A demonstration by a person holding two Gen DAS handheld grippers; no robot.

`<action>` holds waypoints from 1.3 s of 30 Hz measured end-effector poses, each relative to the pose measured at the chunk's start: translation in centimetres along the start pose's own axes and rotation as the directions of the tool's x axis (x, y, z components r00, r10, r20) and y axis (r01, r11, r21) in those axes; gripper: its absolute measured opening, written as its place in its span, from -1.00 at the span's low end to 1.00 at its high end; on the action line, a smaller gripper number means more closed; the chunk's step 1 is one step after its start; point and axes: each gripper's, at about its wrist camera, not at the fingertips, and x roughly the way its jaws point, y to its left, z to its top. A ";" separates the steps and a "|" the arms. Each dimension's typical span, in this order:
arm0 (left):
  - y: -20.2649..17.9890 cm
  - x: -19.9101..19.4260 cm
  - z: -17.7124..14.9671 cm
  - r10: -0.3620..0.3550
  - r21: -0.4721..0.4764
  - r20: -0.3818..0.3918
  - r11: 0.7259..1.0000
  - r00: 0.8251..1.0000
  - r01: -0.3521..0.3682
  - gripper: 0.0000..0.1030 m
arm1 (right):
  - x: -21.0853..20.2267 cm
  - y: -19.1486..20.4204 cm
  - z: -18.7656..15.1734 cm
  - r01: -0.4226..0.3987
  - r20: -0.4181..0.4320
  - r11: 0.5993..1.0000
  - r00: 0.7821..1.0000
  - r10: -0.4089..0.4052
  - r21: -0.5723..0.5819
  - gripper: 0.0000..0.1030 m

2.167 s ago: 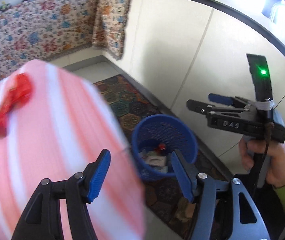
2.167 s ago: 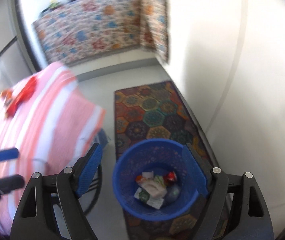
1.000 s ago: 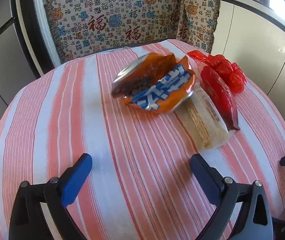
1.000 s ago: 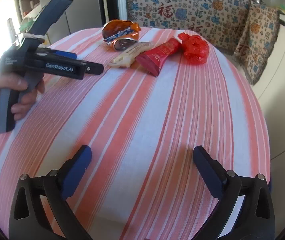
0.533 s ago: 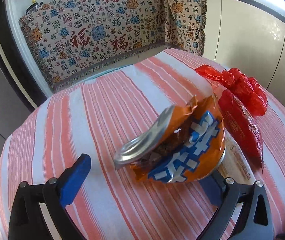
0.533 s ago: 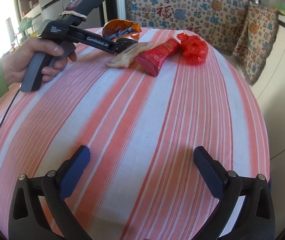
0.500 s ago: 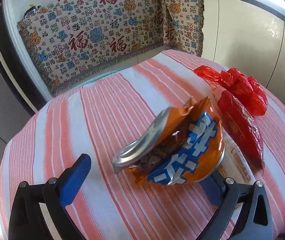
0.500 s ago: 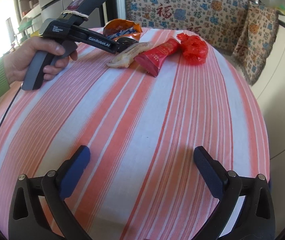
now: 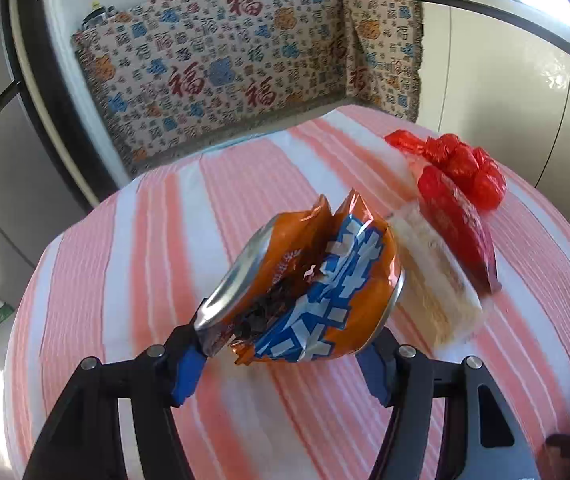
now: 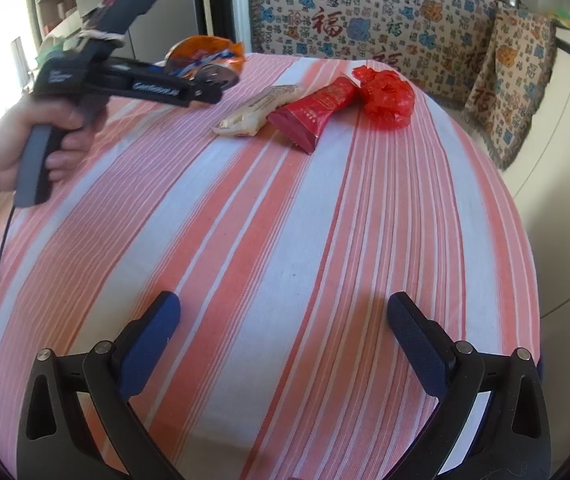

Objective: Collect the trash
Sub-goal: 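Close the left tool on the orange snack wrapper, then grasp the red plastic bag with the right tool while the left tool holds the wrapper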

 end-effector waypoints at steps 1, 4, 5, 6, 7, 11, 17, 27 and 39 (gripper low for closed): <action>0.1 -1.1 -1.2 0.023 -0.031 -0.023 0.999 0.999 -0.024 0.29 | 0.0 0.0 0.0 -0.001 0.000 1.000 1.000 0.001 0.001 0.98; 0.1 -3.9 -4.3 0.064 -0.112 -0.068 0.991 0.996 -0.071 0.29 | -0.1 -0.1 -0.1 -0.002 0.000 1.000 1.000 0.002 0.001 0.98; 0.0 -4.7 -5.0 0.072 -0.128 -0.074 0.988 0.995 -0.081 0.30 | 0.0 -0.1 -0.1 -0.002 0.000 1.000 1.000 0.002 0.002 0.98; -0.3 -5.5 -5.8 0.084 -0.142 -0.076 0.985 0.994 -0.094 0.31 | -0.1 -0.1 -0.1 -0.004 0.000 1.000 1.000 0.004 0.001 0.98; -0.7 -6.1 -6.5 0.092 -0.153 -0.081 0.983 0.992 -0.103 0.32 | -0.1 -0.1 -0.1 -0.006 0.001 1.000 1.000 0.006 0.002 0.98; -2.3 -6.9 -8.1 0.094 -0.151 -0.084 0.983 0.992 -0.106 0.36 | -0.4 -0.7 -0.3 -0.025 0.017 0.999 1.000 0.024 0.034 0.97; -3.0 -6.2 -8.2 0.116 -0.134 -0.072 0.983 0.991 -0.125 0.57 | -0.8 -4.5 2.0 0.026 0.028 0.989 0.999 -0.031 0.143 0.92; -1.2 -5.6 -8.9 0.047 -0.244 -0.071 0.968 0.996 -0.063 0.89 | 5.2 -9.6 12.4 0.106 0.045 0.993 0.993 -0.108 0.047 0.64; -1.2 -5.7 -8.8 0.044 -0.249 -0.070 0.967 0.997 -0.060 0.89 | 3.7 -10.5 9.5 0.011 0.024 0.988 1.000 -0.015 0.157 -0.36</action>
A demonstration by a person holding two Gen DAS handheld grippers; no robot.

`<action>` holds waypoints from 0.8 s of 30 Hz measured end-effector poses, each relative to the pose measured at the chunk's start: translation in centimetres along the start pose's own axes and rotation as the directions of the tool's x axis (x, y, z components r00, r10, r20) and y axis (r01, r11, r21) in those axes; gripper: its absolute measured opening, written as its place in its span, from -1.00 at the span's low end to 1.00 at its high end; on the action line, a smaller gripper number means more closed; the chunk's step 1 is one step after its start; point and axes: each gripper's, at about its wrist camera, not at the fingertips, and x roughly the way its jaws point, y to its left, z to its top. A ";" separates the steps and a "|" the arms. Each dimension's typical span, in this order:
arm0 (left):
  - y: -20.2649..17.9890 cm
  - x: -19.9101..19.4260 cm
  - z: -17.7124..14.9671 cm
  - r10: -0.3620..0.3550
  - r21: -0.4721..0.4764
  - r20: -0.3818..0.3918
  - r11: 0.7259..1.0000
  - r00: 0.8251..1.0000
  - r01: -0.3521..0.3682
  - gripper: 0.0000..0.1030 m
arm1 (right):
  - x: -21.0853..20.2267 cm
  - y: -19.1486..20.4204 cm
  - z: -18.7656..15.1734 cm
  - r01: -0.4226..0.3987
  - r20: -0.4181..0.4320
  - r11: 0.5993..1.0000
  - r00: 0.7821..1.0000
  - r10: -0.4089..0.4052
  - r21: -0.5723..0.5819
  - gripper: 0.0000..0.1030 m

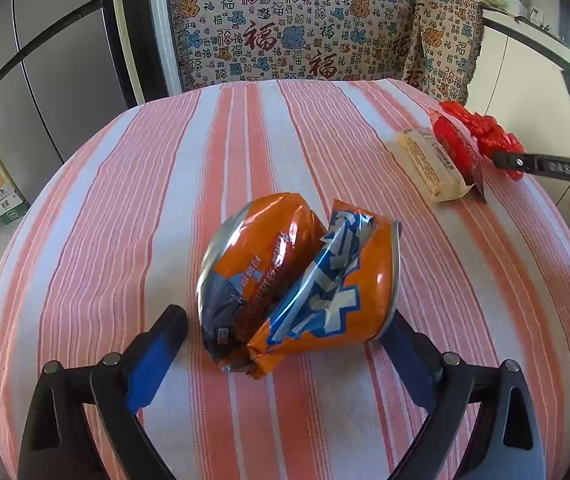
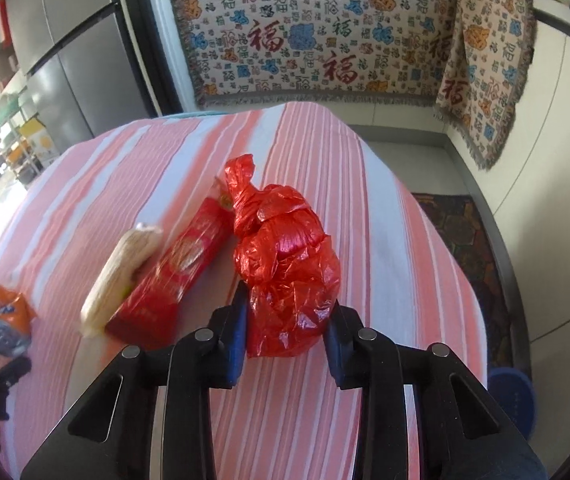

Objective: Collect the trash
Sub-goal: 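Grasp the red plastic bag with the right tool while the left tool holds the wrapper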

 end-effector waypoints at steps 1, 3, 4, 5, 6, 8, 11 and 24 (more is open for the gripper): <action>0.0 0.0 0.0 0.000 0.000 0.000 1.000 1.000 0.000 0.89 | -1.2 0.6 -1.3 -0.007 -0.003 1.000 1.000 0.007 -0.006 -0.36; 0.0 0.0 0.0 0.000 0.000 0.000 1.000 1.000 0.000 0.89 | -3.1 2.0 -4.1 -0.033 -0.017 0.999 0.999 0.033 -0.015 -0.36; 0.0 0.0 0.0 -0.002 -0.002 0.000 1.000 1.000 0.002 0.89 | -3.9 2.9 -5.6 -0.048 -0.027 0.999 0.999 0.047 -0.020 -0.36; 0.0 -0.1 0.0 -0.004 -0.003 0.001 1.000 1.000 0.004 0.89 | -4.3 3.7 -6.9 -0.061 -0.037 0.998 0.998 0.060 -0.029 -0.36; 0.0 -0.1 0.0 -0.007 -0.005 0.002 1.000 1.000 0.007 0.89 | -4.8 4.7 -8.4 -0.080 -0.050 0.996 0.996 0.078 -0.042 -0.36; 0.2 -0.3 0.0 -0.022 -0.012 0.006 1.000 1.000 0.022 0.89 | -5.3 6.1 -10.4 -0.093 -0.055 0.994 0.994 0.090 -0.061 -0.26; 0.9 -0.8 0.0 -0.085 -0.033 0.023 0.996 0.996 0.086 0.89 | -6.0 7.4 -11.8 -0.088 -0.028 0.991 0.996 0.085 -0.099 0.36; 1.8 -1.9 0.4 -0.185 0.062 0.059 0.981 0.981 0.182 0.89 | -7.3 4.8 -9.2 -0.097 -0.058 0.990 0.994 0.091 -0.098 0.70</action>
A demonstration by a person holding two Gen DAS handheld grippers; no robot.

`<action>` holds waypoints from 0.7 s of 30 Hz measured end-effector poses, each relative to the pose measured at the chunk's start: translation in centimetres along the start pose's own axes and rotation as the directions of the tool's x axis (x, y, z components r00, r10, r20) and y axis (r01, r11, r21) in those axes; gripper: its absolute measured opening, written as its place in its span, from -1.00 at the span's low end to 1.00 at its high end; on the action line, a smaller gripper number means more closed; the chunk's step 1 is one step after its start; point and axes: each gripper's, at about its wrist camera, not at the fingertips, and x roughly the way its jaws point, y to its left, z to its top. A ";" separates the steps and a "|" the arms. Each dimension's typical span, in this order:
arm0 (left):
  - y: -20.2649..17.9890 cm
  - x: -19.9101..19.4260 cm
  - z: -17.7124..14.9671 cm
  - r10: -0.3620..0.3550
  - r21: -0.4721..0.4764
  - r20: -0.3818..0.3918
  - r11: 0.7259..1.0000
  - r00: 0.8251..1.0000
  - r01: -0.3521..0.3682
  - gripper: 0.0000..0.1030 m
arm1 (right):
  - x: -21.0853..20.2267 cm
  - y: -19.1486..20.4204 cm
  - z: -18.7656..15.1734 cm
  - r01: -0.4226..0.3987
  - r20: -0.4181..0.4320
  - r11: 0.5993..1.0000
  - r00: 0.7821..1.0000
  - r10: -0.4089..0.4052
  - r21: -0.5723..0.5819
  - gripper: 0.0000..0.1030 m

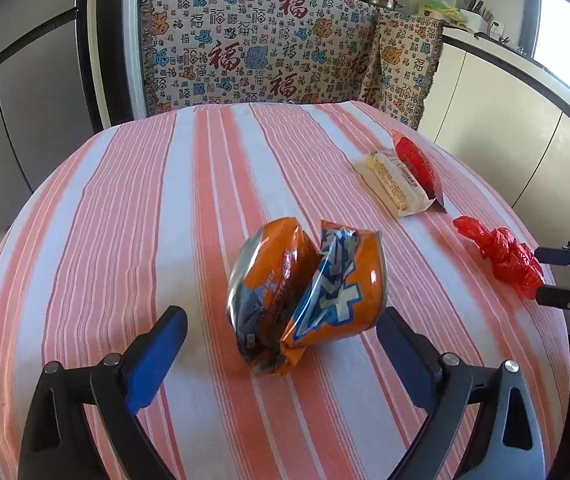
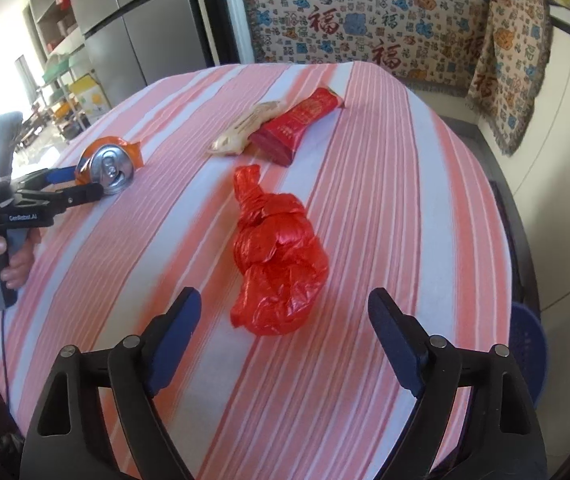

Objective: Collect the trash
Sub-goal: 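Grasp the red plastic bag with the right tool while the left tool holds the wrapper, then carry the wrapper and red bag over the blue wastebasket and open both tools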

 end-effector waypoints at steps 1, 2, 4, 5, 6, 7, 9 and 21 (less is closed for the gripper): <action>-0.1 0.3 0.2 -0.004 0.007 -0.008 1.000 1.000 0.004 0.89 | 0.1 -0.1 0.7 -0.009 -0.015 1.000 1.000 0.008 -0.007 0.71; -0.4 0.6 0.4 0.006 0.020 -0.018 1.000 1.000 -0.005 0.89 | 0.3 0.0 1.2 -0.019 -0.028 1.000 0.999 0.019 -0.016 0.71; -0.8 0.9 0.8 0.024 0.044 -0.017 0.999 1.000 -0.024 0.89 | 0.6 0.5 2.3 -0.037 -0.057 0.998 0.998 0.035 -0.042 0.71; -0.8 0.9 1.0 0.018 0.047 -0.012 0.999 1.000 -0.018 0.89 | 0.9 0.8 2.6 -0.039 -0.073 0.998 0.997 0.035 -0.056 0.71; -0.8 0.9 1.1 0.002 0.042 -0.007 0.999 1.000 -0.002 0.89 | 1.2 1.0 3.0 -0.034 -0.088 0.997 0.996 0.029 -0.066 0.71; -0.8 0.8 1.1 -0.020 0.033 -0.005 0.999 1.000 0.020 0.87 | 1.7 1.1 3.3 -0.033 -0.107 0.997 0.994 0.024 -0.075 0.71; -0.7 0.7 1.3 -0.042 0.018 -0.004 0.999 0.999 0.042 0.71 | 2.4 1.1 3.8 -0.027 -0.129 0.997 0.992 0.017 -0.075 0.69; -2.7 -1.5 1.1 -0.019 0.019 0.021 1.000 1.000 0.018 0.17 | 0.7 0.5 2.6 -0.076 -0.129 0.997 0.989 0.074 -0.011 -0.16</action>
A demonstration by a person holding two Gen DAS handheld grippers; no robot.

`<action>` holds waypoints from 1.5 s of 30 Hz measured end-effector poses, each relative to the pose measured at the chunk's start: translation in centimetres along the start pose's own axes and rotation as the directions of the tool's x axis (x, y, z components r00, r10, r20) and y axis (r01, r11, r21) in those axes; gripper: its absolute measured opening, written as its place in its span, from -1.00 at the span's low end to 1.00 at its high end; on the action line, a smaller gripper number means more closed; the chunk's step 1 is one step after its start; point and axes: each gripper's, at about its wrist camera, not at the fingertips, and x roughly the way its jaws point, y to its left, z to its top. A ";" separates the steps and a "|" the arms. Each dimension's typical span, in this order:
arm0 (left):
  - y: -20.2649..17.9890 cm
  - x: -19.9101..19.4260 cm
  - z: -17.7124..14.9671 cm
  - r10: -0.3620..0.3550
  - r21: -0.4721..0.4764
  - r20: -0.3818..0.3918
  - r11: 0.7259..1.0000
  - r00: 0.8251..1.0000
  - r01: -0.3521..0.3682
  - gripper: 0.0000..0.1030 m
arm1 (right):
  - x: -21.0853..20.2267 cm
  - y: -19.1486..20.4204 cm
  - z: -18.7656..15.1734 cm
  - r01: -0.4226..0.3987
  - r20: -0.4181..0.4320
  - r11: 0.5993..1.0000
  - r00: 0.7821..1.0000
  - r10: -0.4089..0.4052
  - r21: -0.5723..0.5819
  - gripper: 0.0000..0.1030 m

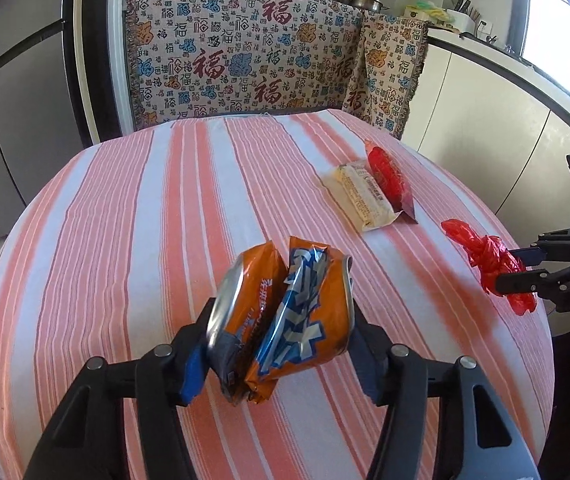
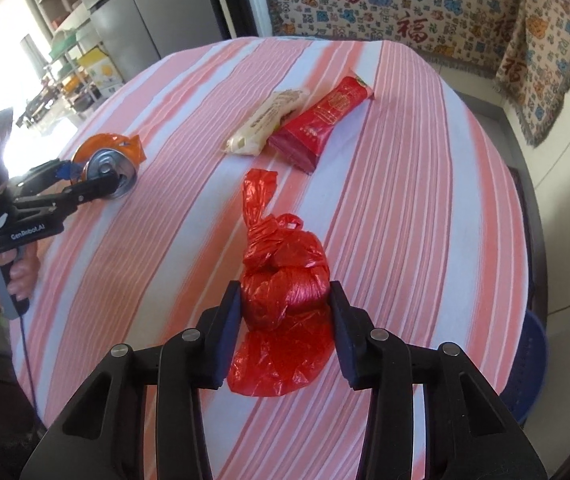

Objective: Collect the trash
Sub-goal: 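Carry the wrapper and red bag over the blue wastebasket and open both tools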

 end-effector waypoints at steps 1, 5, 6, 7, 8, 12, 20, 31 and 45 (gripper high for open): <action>-0.6 -0.4 0.0 0.002 0.001 0.007 1.000 1.000 -0.002 0.17 | -0.4 -0.1 -0.2 -0.005 0.010 1.000 1.000 0.005 0.008 -0.16; -3.0 -1.5 0.2 -0.001 -0.007 0.020 1.000 1.000 0.001 0.17 | -1.6 -0.6 -1.0 -0.016 0.038 0.999 0.999 0.015 0.030 -0.16; -3.7 -1.6 0.3 0.001 -0.005 0.021 1.000 1.000 -0.001 0.17 | -1.8 -0.8 -1.2 -0.016 0.045 0.999 0.999 0.015 0.037 -0.16; -4.6 -1.7 0.3 0.006 0.004 0.021 1.000 1.000 -0.006 0.17 | -2.0 -1.1 -1.3 -0.017 0.052 0.999 0.999 0.014 0.045 -0.16; -5.4 -1.8 0.3 0.009 0.014 0.020 1.000 1.000 -0.009 0.17 | -2.2 -1.5 -1.6 -0.018 0.059 0.998 0.998 0.014 0.056 -0.16; -9.0 -1.5 0.5 -0.019 0.043 0.006 0.999 1.000 0.019 0.17 | -3.2 -3.1 -2.8 -0.025 0.081 0.995 0.997 0.017 0.099 -0.16; -17.9 -0.4 2.6 -0.141 0.117 -0.005 0.983 0.990 0.140 0.17 | -7.6 -9.1 -5.5 0.019 0.146 0.976 0.988 -0.051 0.215 -0.16; -33.7 5.2 6.1 -0.307 0.209 -0.086 0.925 0.948 0.319 0.18 | -12.2 -22.5 -10.7 0.180 0.121 0.894 0.961 -0.249 0.410 -0.16; -45.0 17.9 8.5 -0.358 0.161 -0.206 0.906 0.911 0.392 0.21 | -10.1 -33.6 -15.1 0.204 0.065 0.811 0.956 -0.285 0.548 -0.16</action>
